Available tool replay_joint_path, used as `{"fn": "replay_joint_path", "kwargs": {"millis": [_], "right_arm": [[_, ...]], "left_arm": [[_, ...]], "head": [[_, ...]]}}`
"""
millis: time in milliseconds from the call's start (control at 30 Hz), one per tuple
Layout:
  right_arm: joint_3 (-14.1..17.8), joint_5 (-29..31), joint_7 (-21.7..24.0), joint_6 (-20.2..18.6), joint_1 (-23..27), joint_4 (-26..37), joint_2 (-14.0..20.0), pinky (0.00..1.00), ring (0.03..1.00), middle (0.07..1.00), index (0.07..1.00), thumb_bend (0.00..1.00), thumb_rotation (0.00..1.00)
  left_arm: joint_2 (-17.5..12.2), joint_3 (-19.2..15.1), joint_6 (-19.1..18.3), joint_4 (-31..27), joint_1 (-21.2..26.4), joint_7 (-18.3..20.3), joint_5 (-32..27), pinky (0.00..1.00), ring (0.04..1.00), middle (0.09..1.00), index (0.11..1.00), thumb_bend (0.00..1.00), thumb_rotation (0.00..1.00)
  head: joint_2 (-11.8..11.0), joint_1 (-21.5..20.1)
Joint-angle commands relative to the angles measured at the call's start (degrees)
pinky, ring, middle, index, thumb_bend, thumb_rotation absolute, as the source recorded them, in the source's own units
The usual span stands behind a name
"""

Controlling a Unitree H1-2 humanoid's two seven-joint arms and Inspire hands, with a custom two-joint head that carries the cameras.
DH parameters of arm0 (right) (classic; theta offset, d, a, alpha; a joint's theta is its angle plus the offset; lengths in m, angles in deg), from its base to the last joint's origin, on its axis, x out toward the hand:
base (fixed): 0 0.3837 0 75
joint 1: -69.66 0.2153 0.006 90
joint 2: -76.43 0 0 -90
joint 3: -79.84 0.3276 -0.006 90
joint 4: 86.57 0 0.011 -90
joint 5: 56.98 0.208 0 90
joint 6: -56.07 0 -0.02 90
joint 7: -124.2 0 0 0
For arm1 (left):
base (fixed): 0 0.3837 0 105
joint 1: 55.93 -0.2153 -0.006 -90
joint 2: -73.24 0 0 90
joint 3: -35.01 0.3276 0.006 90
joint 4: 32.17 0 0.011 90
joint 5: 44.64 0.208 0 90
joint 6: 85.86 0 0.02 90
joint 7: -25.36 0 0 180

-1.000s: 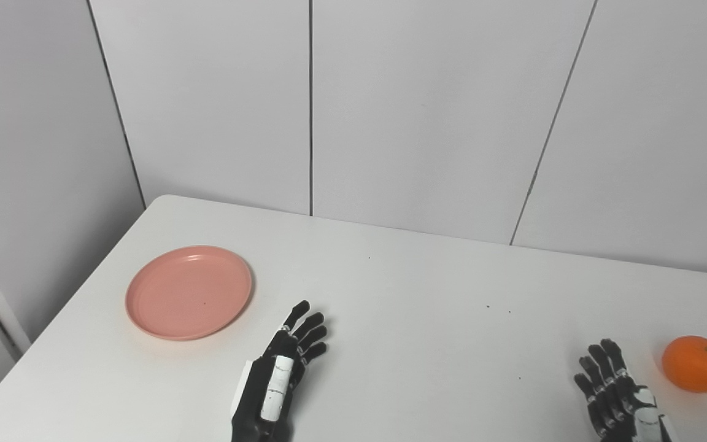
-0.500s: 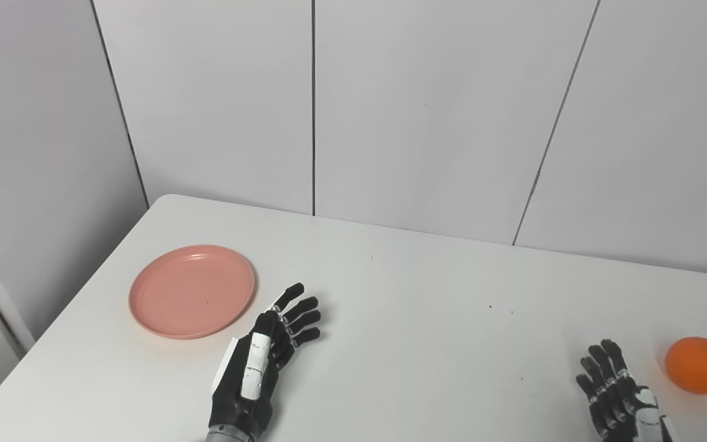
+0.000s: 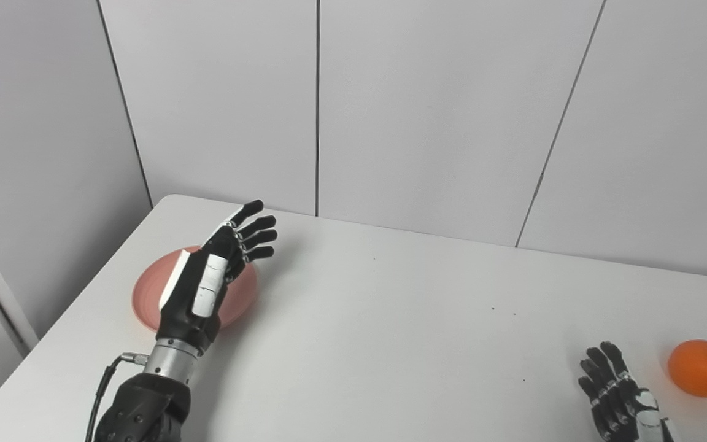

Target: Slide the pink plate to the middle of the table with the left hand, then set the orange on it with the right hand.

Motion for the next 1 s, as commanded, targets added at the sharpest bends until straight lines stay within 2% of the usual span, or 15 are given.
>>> {"fn": "replay_joint_path", "kwargs": {"millis": [0,133,333,600,767,967], "right_arm": [[-1.1,0.6,0.9,1.9,-3.8,-8.5,-2.4,1.00,0.971,0.955,0.966,0.80,0.95],[-0.9,0.4,0.9,1.9,-3.7,-8.8,-2.5,1.00,0.970,0.954,0.966,0.80,0.95],[-0.8,0.2,0.9,1.9,-3.7,-8.7,-2.6,1.00,0.959,0.943,0.953,0.81,0.95],[-0.8,0.3,1.3,1.4,-3.8,-8.5,-1.9,1.00,0.962,0.944,0.959,0.81,0.96],[-0.8,0.2,1.3,1.3,-3.8,-8.6,-1.7,1.00,0.959,0.947,0.958,0.82,0.96],[-0.9,0.1,1.4,1.0,-4.1,-8.1,-1.5,1.00,0.952,0.940,0.951,0.82,0.96]], "left_arm": [[-2.3,-1.3,2.8,-1.0,4.2,1.1,-1.3,0.73,0.778,0.795,0.825,1.00,0.94],[-5.1,-3.8,0.5,-0.4,7.3,0.4,-2.2,0.68,0.762,0.783,0.818,1.00,0.95],[-9.9,-7.5,0.5,6.3,10.6,1.9,-4.2,0.73,0.807,0.824,0.867,1.00,0.96],[-14.5,-10.8,3.3,17.3,14.4,4.0,-6.5,0.78,0.825,0.832,0.883,1.00,0.93],[-15.3,-12.8,6.6,25.6,16.9,3.6,-6.6,0.78,0.801,0.801,0.873,1.00,0.92],[-16.1,-14.4,10.6,35.4,19.0,5.7,-8.6,0.78,0.834,0.829,0.902,1.00,0.92]], "head": [[0.0,0.0],[-0.1,0.1],[0.2,0.2],[1.0,0.9],[1.2,1.1],[1.6,1.1]]}}
